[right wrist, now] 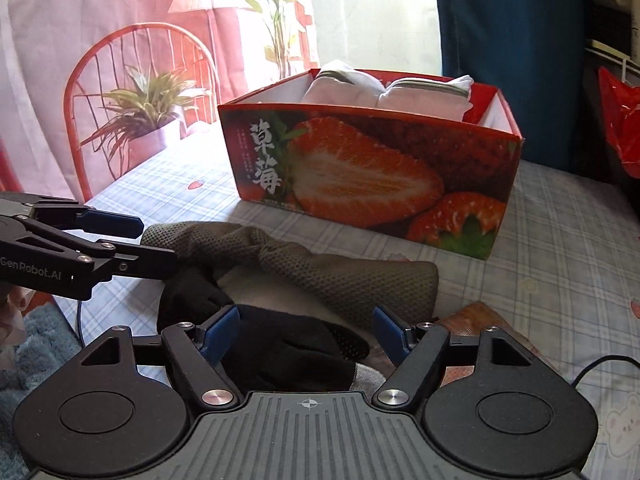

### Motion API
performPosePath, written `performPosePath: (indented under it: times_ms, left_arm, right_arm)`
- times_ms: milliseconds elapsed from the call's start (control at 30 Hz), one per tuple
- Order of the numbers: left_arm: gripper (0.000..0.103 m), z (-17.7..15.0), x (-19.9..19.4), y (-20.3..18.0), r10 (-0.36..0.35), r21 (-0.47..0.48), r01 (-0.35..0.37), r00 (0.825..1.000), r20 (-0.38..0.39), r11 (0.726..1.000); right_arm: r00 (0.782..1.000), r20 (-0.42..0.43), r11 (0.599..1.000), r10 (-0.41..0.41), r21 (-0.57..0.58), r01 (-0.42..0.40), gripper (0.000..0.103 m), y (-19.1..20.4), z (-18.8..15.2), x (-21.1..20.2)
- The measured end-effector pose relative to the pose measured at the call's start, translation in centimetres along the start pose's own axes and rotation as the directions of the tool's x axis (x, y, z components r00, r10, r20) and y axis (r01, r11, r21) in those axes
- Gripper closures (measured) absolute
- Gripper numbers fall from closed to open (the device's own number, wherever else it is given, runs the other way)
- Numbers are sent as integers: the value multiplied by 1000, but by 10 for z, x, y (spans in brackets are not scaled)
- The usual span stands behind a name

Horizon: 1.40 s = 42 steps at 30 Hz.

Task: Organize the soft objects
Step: 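Move both tools back to the grey mesh item and black cloth, then close the left tool on the black glove while the right tool grips it too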

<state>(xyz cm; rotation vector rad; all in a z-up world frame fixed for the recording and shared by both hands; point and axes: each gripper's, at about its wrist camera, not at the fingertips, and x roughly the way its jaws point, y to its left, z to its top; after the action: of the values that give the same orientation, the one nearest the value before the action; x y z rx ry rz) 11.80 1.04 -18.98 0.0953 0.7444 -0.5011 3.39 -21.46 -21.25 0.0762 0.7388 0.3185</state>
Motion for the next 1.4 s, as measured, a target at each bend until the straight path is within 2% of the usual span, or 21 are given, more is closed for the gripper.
performPosePath:
  times_ms: [267, 400, 667, 767, 833, 900, 933, 1000, 1100, 1233, 1400]
  left_arm:
    - [29, -21, 8, -1, -24, -25, 24, 999, -29, 999]
    - [39, -26, 16, -3, -29, -33, 27, 998, -50, 999]
    - [40, -33, 29, 0, -50, -57, 45, 995, -89, 997]
    - [44, -35, 33, 0, -56, -56, 51, 994, -95, 997]
    - [50, -36, 33, -1, -50, -47, 46, 994, -94, 998]
    - [73, -36, 34, -2, -37, -43, 32, 994, -103, 999]
    - [75, -36, 35, -1, -34, -48, 29, 993, -109, 998]
    - [76, -37, 36, 2, -47, -64, 40, 993, -109, 997]
    - [77, -37, 36, 2, -50, -62, 43, 993, -111, 997]
    - [78, -37, 37, 3, -54, -65, 47, 992, -118, 997]
    - [77, -38, 40, 6, -66, -87, 56, 990, -122, 995]
  right_arm:
    - [999, -38, 999, 21, 25, -20, 33, 1, -16, 7]
    - [998, -58, 999, 27, 46, -25, 33, -4, -22, 12]
    - [996, -80, 998, 37, 62, -32, 35, -7, -28, 21]
    - [996, -78, 998, 34, 54, -30, 37, -6, -27, 22]
    - [996, -77, 998, 36, 56, -32, 40, -6, -28, 21]
    - [997, -75, 998, 34, 57, -30, 44, -7, -28, 21]
    - [996, -76, 998, 36, 58, -31, 47, -7, -28, 21]
    - [996, -76, 998, 39, 57, -35, 49, -6, -27, 21]
    - [996, -70, 998, 53, 49, -49, 60, -4, -28, 20]
    - [996, -63, 998, 60, 38, -58, 69, -3, -27, 19]
    - [996, -53, 997, 66, 44, -63, 73, -2, -27, 17]
